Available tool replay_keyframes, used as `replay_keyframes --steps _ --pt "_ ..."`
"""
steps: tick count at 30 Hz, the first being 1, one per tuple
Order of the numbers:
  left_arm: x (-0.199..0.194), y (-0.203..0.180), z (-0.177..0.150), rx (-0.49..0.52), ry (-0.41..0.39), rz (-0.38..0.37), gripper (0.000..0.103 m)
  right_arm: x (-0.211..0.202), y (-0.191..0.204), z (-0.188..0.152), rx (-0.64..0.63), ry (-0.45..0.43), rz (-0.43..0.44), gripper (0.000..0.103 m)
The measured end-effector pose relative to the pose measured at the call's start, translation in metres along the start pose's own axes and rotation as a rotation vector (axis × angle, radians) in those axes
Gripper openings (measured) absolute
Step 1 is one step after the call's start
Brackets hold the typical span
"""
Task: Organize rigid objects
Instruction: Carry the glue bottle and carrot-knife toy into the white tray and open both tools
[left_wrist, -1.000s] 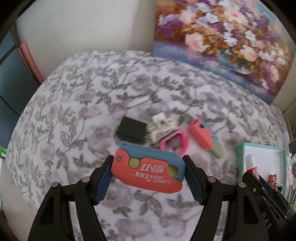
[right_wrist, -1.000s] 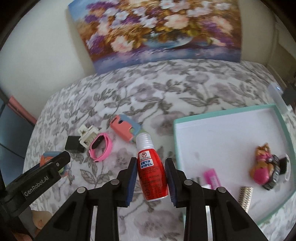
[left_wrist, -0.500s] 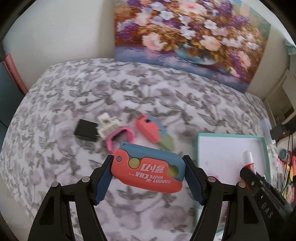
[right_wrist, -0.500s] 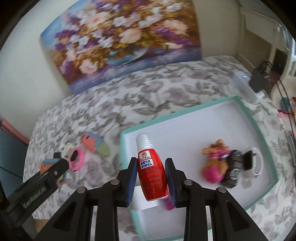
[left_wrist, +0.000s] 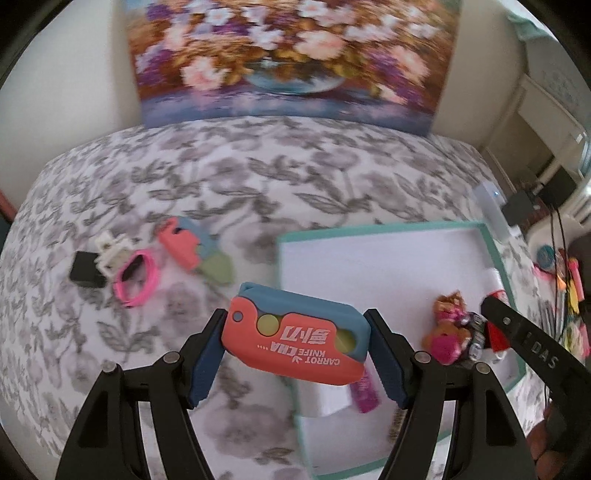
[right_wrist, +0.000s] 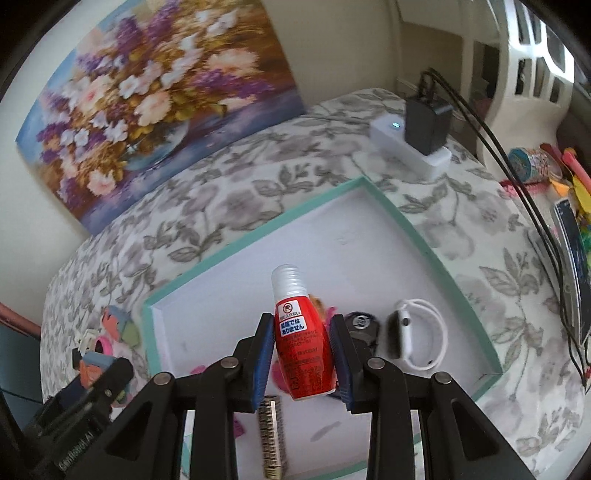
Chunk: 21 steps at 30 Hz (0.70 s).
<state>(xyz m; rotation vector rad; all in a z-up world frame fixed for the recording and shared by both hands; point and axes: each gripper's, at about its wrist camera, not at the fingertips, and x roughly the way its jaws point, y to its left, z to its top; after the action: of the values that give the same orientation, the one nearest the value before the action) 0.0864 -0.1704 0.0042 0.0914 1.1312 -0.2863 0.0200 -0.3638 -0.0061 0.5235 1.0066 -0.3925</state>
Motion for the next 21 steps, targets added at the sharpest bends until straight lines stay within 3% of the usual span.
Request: replay_keyframes --steps 10,21 --pt "0.019 -0.038 -0.009 0.068 0.043 -0.039 0.074 0.009 -0.022 0.000 0.048 0.023 -0.034 0.033" --pt "0.029 -0.043 -0.011 0.086 0.063 -0.021 0.074 0.017 -0.026 -0.002 0.060 0.044 -0.039 0.033"
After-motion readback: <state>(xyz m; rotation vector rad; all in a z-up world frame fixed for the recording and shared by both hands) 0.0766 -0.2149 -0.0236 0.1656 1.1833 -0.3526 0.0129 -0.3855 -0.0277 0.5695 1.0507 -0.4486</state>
